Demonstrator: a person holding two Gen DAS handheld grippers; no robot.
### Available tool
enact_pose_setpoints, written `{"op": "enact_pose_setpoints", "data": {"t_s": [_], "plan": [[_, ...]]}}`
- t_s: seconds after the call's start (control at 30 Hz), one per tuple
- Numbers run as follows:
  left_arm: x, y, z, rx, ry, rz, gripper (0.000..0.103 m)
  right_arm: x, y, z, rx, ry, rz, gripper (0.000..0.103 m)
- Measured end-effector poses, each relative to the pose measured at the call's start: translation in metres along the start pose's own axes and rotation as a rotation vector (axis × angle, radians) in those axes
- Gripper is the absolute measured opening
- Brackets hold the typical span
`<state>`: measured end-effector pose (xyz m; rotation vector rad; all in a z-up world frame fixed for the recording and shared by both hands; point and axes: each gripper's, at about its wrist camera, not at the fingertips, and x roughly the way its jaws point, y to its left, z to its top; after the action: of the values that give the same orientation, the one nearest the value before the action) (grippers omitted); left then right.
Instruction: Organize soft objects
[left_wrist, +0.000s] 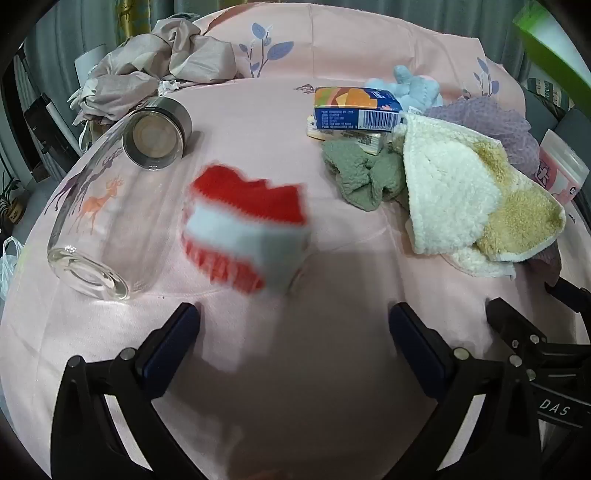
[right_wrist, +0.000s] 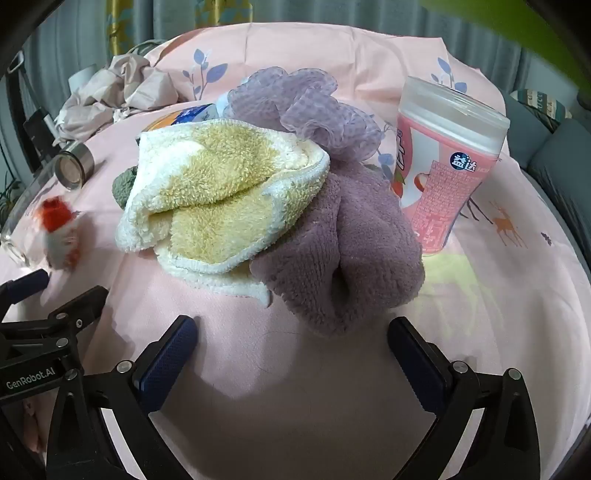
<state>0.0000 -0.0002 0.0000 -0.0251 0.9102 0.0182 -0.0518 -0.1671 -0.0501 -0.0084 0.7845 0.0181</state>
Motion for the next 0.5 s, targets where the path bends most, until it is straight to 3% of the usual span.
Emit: {"op": "enact_pose_setpoints", "data": {"t_s": [0.5], "plan": [[0.0002,0.0002,0.0000,-0.003,0.003,-0.004,0.102,0.0004,-0.0001,0.0000,0.000,0.010,0.001,0.103]]}}
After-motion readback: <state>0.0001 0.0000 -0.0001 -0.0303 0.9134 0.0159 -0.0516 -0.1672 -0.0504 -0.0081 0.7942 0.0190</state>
